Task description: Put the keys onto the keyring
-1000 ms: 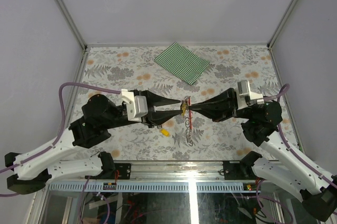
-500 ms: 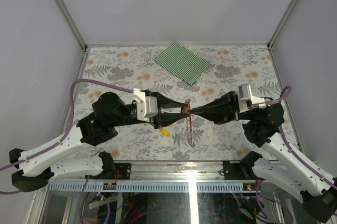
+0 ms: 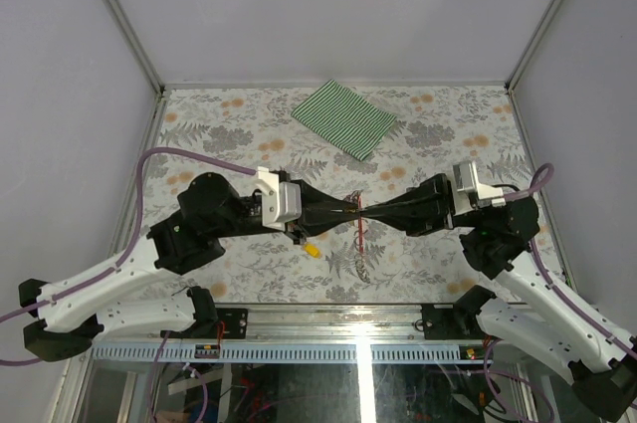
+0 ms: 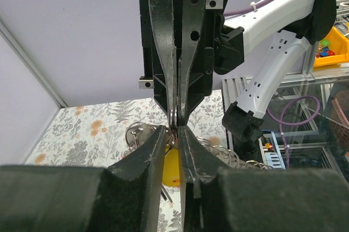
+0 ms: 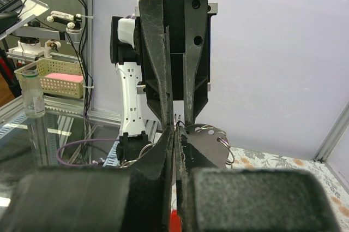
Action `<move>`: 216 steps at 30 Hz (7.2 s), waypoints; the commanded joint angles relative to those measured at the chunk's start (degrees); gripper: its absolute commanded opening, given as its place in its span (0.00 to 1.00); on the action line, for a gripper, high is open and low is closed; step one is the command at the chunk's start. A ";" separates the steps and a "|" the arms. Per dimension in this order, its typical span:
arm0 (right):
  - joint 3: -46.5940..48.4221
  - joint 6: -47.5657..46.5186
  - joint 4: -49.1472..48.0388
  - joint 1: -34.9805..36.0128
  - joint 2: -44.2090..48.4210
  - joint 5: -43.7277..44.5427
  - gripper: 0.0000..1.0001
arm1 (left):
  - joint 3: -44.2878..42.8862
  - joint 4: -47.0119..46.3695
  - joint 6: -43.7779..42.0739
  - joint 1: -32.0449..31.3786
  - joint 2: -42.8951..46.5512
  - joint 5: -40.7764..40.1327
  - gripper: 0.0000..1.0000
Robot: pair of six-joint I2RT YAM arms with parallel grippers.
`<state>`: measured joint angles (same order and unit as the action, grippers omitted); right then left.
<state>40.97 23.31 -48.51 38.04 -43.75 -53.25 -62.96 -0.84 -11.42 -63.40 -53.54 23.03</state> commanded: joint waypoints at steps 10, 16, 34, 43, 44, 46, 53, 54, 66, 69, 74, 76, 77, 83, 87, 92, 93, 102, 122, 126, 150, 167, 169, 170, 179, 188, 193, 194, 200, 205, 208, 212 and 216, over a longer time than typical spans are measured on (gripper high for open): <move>2.30 -5.42 4.08 0.41 2.86 0.08 0.11 | -5.66 6.03 -2.15 -0.35 -1.72 2.11 0.00; 7.17 -23.96 31.90 0.45 8.70 3.51 0.32 | -14.98 23.79 -7.13 -0.30 -5.37 0.56 0.00; 4.16 -31.93 45.62 0.45 8.94 6.85 0.39 | -50.43 74.35 -17.14 -0.38 -32.00 -10.05 0.00; -1.78 -26.69 35.89 0.44 8.54 5.60 0.39 | -49.73 73.37 -18.14 -0.53 -31.61 -10.04 0.00; -2.33 -25.82 34.02 0.44 8.00 5.07 0.39 | -49.65 73.17 -18.31 -0.50 -31.56 -10.15 0.00; -3.00 -24.31 30.35 0.45 7.11 4.37 0.39 | -49.59 73.01 -18.91 -0.53 -31.55 -9.90 0.00; -2.51 -22.76 25.34 0.39 4.04 2.14 0.40 | -49.19 72.03 -20.47 -0.80 -30.66 -8.95 0.00; -2.42 -22.66 25.20 0.38 3.75 2.03 0.40 | -49.12 71.99 -20.54 -0.90 -30.58 -8.83 0.00; -1.47 -20.97 22.60 0.41 0.61 -0.37 0.38 | -48.05 71.00 -20.75 -1.13 -29.89 -8.80 0.00; -1.31 -20.35 21.89 0.45 0.02 -0.81 0.37 | -48.07 70.98 -20.76 -1.32 -29.97 -8.73 0.00; -1.36 -18.76 19.73 0.43 -0.61 -1.23 0.35 | -47.75 70.98 -20.77 -1.45 -29.92 -8.71 0.00; -1.33 -18.26 18.91 0.46 -1.00 -1.48 0.33 | -47.66 70.93 -20.77 -1.40 -29.90 -8.70 0.00; -1.33 -17.97 18.50 0.41 -1.19 -1.62 0.32 | -47.47 70.83 -20.77 -1.40 -29.87 -8.71 0.00; -1.41 -16.30 16.38 0.54 -2.62 -2.63 0.27 | -47.15 70.22 -20.76 -1.39 -29.62 -8.73 0.00; -1.72 -15.72 15.40 0.54 -2.92 -2.64 0.23 | -46.86 69.60 -20.80 -1.47 -29.79 -8.35 0.00; -1.80 -15.83 15.66 0.63 -3.10 -2.73 0.15 | -47.00 69.44 -20.81 -1.58 -29.97 -8.53 0.00; -1.85 -15.95 15.83 0.60 -3.21 -2.72 0.14 | -47.04 69.28 -20.76 -1.62 -29.99 -8.59 0.00; -2.25 -16.63 16.83 0.70 -2.88 -2.21 0.14 | -46.74 68.45 -20.68 -1.70 -29.29 -9.06 0.00; 3.47 -15.95 21.05 0.72 1.11 1.63 0.00 | -37.45 55.86 -16.85 -1.75 -18.53 -6.95 0.19; 5.93 -16.53 23.48 0.71 2.27 0.77 0.00 | -33.36 49.26 -15.82 -1.76 -13.59 -5.26 0.32; 9.69 -13.38 24.39 0.72 2.75 -6.63 0.00 | -23.78 35.05 -17.94 -1.84 -7.51 4.34 0.32; 10.73 -11.72 24.01 0.71 2.96 -8.53 0.00 | -25.50 37.59 -19.40 -1.77 -9.94 6.54 0.29; 10.76 -11.72 23.92 0.71 2.95 -8.53 0.00 | -25.62 37.86 -19.35 -1.79 -10.15 6.54 0.28; 10.79 -11.67 23.90 0.72 2.92 -8.52 0.00 | -25.74 38.10 -19.46 -1.77 -10.18 6.45 0.26; 11.13 -11.78 23.86 0.72 3.16 -8.12 0.00 | -26.68 39.20 -19.61 -1.81 -10.43 6.00 0.01; 11.28 -10.22 21.97 0.72 4.10 -2.76 0.00 | -26.50 38.74 -18.80 -1.75 -10.19 5.15 0.00; 10.43 -7.26 18.57 0.72 4.05 0.54 0.00 | -24.88 36.64 -18.06 -1.84 -9.79 4.18 0.00; 10.29 -7.07 18.39 0.71 4.10 1.18 0.00 | -24.73 36.36 -17.95 -1.80 -9.76 3.91 0.00; 9.86 -5.56 17.04 0.70 4.24 5.19 0.00 | -23.09 33.83 -17.15 -1.75 -8.81 1.93 0.00; 8.87 -2.16 13.38 0.72 3.93 7.81 0.00 | -22.18 32.61 -16.89 -1.76 -8.95 0.69 0.00; 8.48 -1.11 12.74 0.72 3.89 10.10 0.00 | -21.52 31.51 -16.62 -1.79 -9.05 -0.24 0.00; 6.55 1.93 8.84 0.72 3.39 12.69 0.00 | -20.02 28.58 -15.68 -1.73 -8.57 -0.92 0.00; 5.48 3.57 6.53 0.72 2.98 14.98 0.00 | -19.37 26.78 -15.19 -1.81 -8.62 -1.24 0.00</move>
<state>46.17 24.08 -32.60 38.52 -40.69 -44.42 -83.55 30.00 -28.32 -64.88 -62.50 22.33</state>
